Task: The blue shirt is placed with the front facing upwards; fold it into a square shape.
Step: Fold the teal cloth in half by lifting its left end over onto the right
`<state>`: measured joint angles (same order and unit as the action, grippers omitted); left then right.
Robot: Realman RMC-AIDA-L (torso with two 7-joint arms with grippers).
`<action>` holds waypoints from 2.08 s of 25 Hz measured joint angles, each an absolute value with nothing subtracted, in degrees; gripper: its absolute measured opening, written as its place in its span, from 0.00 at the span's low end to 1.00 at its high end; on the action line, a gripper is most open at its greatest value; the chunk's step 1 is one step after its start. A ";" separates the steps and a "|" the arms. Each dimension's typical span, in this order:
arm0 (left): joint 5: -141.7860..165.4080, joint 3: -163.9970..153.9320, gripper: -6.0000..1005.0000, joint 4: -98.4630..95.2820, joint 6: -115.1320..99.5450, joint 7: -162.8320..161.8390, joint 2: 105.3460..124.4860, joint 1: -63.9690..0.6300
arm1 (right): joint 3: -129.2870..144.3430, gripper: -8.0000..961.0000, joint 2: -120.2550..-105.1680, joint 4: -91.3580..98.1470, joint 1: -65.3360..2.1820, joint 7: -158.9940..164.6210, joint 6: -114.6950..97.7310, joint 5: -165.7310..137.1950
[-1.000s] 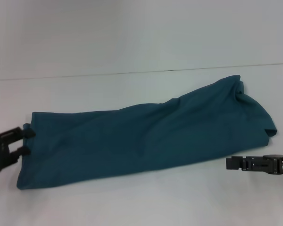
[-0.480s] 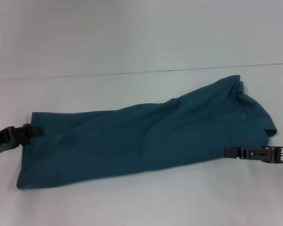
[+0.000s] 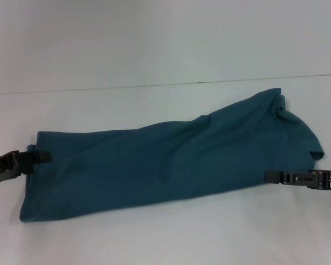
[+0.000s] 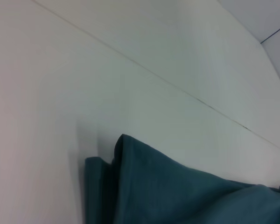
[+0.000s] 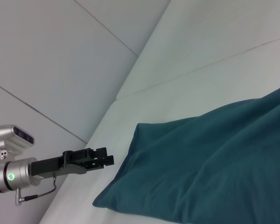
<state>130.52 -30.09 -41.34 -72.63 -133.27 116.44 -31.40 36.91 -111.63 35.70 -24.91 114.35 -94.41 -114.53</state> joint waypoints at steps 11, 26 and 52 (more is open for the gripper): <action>130.66 -30.54 0.75 -41.42 -72.34 -136.23 116.69 -31.21 | 36.91 0.68 -111.63 35.68 -24.95 114.34 -94.34 -114.54; 130.65 -30.75 0.73 -39.64 -67.72 -143.75 117.65 -30.01 | 36.82 0.68 -111.80 35.68 -24.52 114.35 -94.32 -114.52; 130.45 -30.93 0.73 -39.90 -66.84 -144.02 118.05 -30.60 | 36.83 0.69 -111.45 34.21 -24.25 114.09 -93.70 -114.52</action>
